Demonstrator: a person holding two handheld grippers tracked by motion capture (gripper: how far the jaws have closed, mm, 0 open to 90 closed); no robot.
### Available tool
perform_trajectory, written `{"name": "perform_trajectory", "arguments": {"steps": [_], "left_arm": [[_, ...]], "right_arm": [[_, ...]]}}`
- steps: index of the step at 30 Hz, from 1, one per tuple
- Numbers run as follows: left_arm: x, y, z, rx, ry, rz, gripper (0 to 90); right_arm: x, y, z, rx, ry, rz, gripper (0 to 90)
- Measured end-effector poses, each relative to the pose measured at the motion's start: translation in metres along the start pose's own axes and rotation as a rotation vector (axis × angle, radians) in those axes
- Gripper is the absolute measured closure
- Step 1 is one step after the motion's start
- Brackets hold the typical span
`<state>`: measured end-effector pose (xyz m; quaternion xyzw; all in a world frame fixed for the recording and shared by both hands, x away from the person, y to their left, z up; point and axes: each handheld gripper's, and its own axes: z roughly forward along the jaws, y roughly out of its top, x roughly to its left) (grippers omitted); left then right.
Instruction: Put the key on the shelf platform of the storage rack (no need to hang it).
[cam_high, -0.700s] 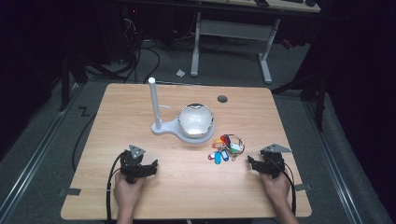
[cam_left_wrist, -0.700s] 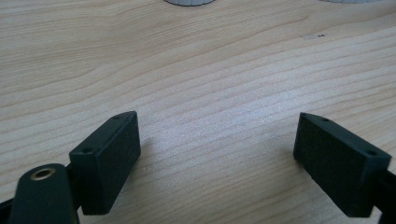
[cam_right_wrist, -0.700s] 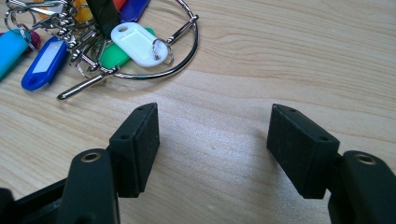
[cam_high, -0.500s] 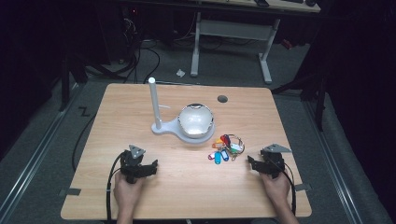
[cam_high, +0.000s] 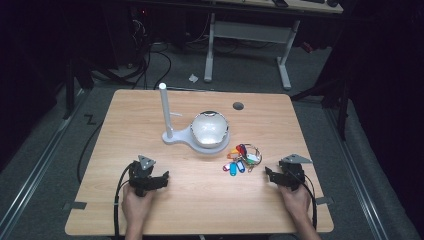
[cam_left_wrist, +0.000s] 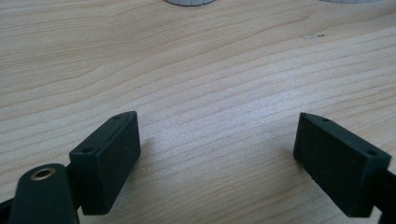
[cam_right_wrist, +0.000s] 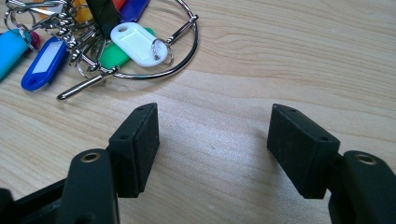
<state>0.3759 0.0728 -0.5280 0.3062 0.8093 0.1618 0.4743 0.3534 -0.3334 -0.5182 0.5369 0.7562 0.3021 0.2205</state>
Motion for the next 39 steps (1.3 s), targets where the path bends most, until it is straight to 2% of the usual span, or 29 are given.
{"name": "perform_trajectory", "arguments": {"steps": [11,18,24,39], "left_arm": [[0.000,0.000,0.000,0.000,0.000,0.001,15.1],[0.000,0.000,0.000,0.001,-0.001,0.000,15.1],[0.000,0.000,0.000,0.001,-0.002,0.002,15.1],[0.000,0.000,0.000,0.000,0.000,0.000,15.1]], "right_arm": [[0.000,-0.002,-0.002,-0.002,-0.001,0.004,34.2],[0.001,-0.003,-0.006,0.009,-0.019,0.015,40.7],[0.003,-0.005,-0.009,0.016,-0.016,0.012,42.8],[0.018,-0.004,-0.020,-0.011,0.048,-0.013,45.4]]}}
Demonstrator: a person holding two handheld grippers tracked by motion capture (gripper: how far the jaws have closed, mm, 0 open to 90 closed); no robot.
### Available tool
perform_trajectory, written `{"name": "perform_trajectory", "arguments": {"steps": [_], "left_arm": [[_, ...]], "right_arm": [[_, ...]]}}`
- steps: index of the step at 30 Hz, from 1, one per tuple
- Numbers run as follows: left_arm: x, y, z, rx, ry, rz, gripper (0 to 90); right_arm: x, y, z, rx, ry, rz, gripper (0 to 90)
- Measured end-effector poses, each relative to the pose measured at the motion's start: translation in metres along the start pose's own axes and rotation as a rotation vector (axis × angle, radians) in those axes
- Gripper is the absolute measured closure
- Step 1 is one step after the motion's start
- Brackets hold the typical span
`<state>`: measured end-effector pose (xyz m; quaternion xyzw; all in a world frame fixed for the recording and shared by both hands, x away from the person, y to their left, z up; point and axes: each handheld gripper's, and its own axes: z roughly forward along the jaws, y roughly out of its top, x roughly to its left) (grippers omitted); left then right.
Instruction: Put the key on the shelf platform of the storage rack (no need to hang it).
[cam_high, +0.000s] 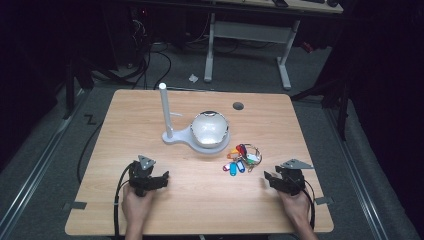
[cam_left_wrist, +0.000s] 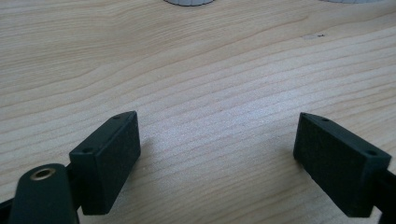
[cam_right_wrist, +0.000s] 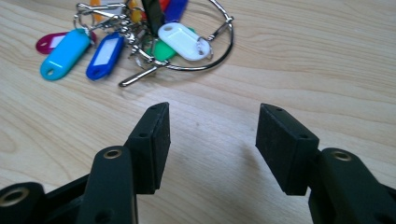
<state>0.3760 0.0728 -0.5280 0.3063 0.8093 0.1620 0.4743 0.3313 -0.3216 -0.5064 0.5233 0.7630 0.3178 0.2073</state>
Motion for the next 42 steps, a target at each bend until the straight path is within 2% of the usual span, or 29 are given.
{"name": "perform_trajectory", "arguments": {"steps": [10,24,38,42], "left_arm": [[0.000,0.000,0.000,0.001,-0.001,0.000,15.1],[0.000,0.000,0.000,0.000,0.000,0.000,15.1],[0.000,0.000,0.000,0.000,0.000,0.000,15.1],[0.000,0.000,0.000,0.000,0.000,0.000,15.1]], "right_arm": [[0.011,0.006,0.001,-0.011,0.042,-0.008,45.9],[0.016,0.020,0.000,-0.032,0.068,-0.027,45.9],[0.019,0.044,0.003,-0.037,0.103,-0.035,44.0],[0.022,0.054,0.006,-0.031,0.113,-0.061,43.9]]}}
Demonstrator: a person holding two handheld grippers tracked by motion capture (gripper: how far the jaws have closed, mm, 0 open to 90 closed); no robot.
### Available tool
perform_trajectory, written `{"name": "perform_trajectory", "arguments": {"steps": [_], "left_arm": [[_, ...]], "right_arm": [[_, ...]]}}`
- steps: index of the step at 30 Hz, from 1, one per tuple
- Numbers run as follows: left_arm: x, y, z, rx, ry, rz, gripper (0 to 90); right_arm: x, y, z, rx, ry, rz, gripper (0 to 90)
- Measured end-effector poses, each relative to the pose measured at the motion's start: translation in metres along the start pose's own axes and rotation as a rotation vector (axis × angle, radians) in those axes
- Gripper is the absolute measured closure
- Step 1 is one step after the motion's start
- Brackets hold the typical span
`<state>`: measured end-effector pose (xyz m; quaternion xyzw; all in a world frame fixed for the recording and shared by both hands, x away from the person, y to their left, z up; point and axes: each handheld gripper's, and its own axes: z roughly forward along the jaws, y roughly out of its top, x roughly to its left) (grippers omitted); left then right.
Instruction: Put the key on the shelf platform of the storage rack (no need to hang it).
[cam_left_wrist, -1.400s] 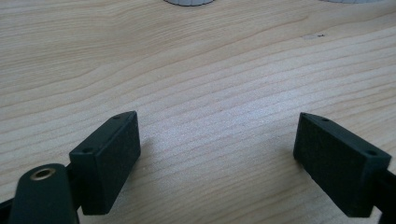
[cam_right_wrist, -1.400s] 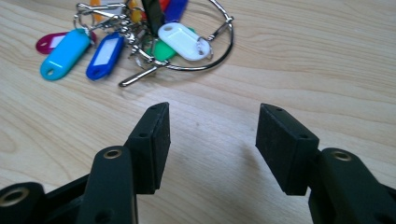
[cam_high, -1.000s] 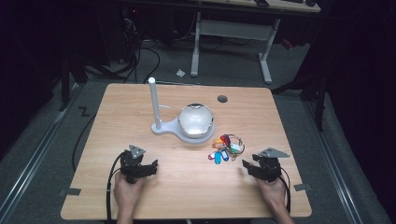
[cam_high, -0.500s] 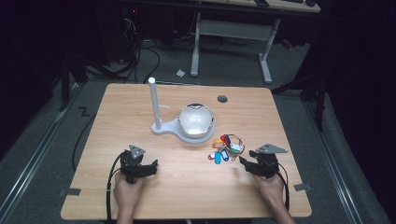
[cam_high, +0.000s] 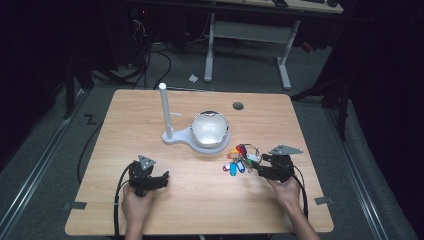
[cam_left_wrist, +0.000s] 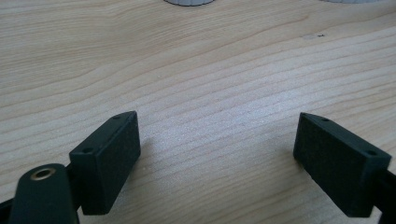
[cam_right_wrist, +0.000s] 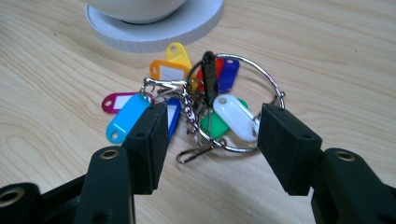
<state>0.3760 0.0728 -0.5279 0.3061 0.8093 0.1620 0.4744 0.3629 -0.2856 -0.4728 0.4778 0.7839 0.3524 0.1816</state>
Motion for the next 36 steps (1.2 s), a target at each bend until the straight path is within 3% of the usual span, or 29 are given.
{"name": "perform_trajectory", "arguments": {"steps": [16,36], "left_arm": [[0.000,0.000,0.000,0.000,0.000,0.000,15.1],[0.000,0.000,0.000,0.000,0.000,0.001,15.1]], "right_arm": [[0.006,0.021,0.031,0.069,0.033,-0.028,40.9],[0.013,0.022,0.062,0.119,0.031,-0.061,44.1]]}}
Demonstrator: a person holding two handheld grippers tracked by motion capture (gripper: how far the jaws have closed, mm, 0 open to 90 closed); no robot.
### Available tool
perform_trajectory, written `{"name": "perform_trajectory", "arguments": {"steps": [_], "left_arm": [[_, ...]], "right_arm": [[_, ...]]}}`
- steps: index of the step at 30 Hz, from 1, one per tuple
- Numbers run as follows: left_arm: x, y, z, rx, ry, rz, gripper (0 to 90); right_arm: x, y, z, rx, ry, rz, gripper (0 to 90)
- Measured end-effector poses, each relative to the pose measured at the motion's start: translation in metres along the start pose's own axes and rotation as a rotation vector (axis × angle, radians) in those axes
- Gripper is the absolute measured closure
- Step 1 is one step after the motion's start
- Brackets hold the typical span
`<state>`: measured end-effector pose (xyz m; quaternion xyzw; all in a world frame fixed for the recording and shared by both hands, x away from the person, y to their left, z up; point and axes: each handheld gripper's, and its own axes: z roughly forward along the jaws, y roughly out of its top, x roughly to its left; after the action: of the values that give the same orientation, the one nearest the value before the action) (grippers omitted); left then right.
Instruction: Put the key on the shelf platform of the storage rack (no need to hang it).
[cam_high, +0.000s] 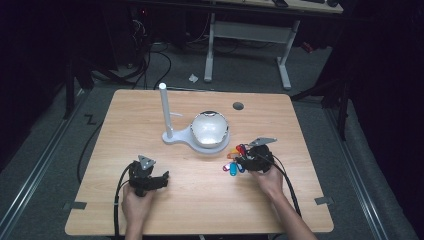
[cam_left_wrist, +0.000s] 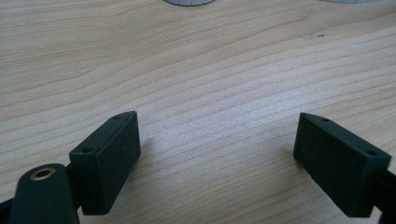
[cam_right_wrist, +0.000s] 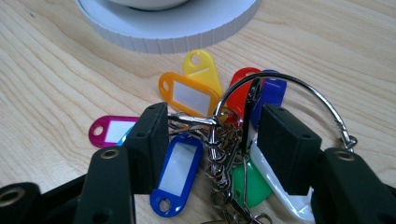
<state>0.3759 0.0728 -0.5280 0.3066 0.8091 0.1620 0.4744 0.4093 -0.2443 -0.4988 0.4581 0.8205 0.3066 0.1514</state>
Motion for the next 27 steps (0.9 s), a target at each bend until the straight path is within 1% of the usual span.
{"name": "perform_trajectory", "arguments": {"steps": [3,4,6,7,11,13,15,18,19,20,22,23,24,25,27], "left_arm": [[-0.0001,0.0000,0.0000,0.000,0.001,-0.002,15.1],[0.0000,-0.0001,0.0000,0.001,-0.002,0.001,15.1],[0.0000,0.0000,0.0000,0.000,0.000,0.001,15.1],[-0.0001,0.0000,0.0000,0.000,0.000,-0.001,15.1],[0.0000,0.0000,0.0000,0.000,0.000,-0.001,15.1],[0.0000,0.0000,0.0000,0.000,0.000,-0.001,15.1],[0.0000,0.0000,0.0000,0.000,0.000,0.000,15.1],[0.0000,0.0000,0.0000,0.000,0.000,-0.001,15.1],[-0.0001,0.0000,0.0000,0.000,0.001,-0.001,15.1],[0.0000,0.0000,0.0000,0.000,0.000,-0.001,15.1],[0.0000,0.0000,0.0000,0.000,0.000,-0.001,15.1],[-0.0004,0.0000,-0.0002,0.002,0.004,-0.007,15.1],[0.0000,0.0000,0.0000,0.000,0.000,-0.001,15.1],[-0.0003,-0.0001,0.0000,0.000,0.002,-0.005,15.1],[-0.0001,0.0000,0.0000,0.000,0.001,-0.002,15.1]], "right_arm": [[0.0001,-0.0010,0.0038,0.014,-0.002,-0.002,45.4],[0.0003,-0.0020,0.0067,0.025,-0.012,-0.012,47.8],[0.0005,-0.0026,0.0083,0.032,-0.014,-0.018,48.8],[0.0006,-0.0031,0.0093,0.037,-0.020,-0.027,50.8],[-0.0006,-0.0045,0.0096,0.032,0.005,-0.011,60.8],[-0.0014,-0.0048,0.0091,0.030,0.021,-0.012,67.2],[-0.0030,-0.0046,0.0082,0.027,0.027,-0.010,70.9],[-0.0046,-0.0051,0.0078,0.025,0.033,-0.004,72.0],[-0.0045,-0.0052,0.0073,0.026,0.032,-0.003,74.3],[-0.0050,-0.0054,0.0069,0.018,0.033,-0.009,75.2],[-0.0042,-0.0062,0.0055,0.020,0.025,-0.021,75.4],[-0.0042,-0.0062,0.0055,0.020,0.025,-0.021,75.4],[-0.0039,-0.0068,0.0050,0.017,0.023,-0.023,75.5],[-0.0036,-0.0074,0.0045,0.013,0.018,-0.027,75.6],[-0.0029,-0.0085,0.0024,0.008,0.010,-0.032,75.9]]}}
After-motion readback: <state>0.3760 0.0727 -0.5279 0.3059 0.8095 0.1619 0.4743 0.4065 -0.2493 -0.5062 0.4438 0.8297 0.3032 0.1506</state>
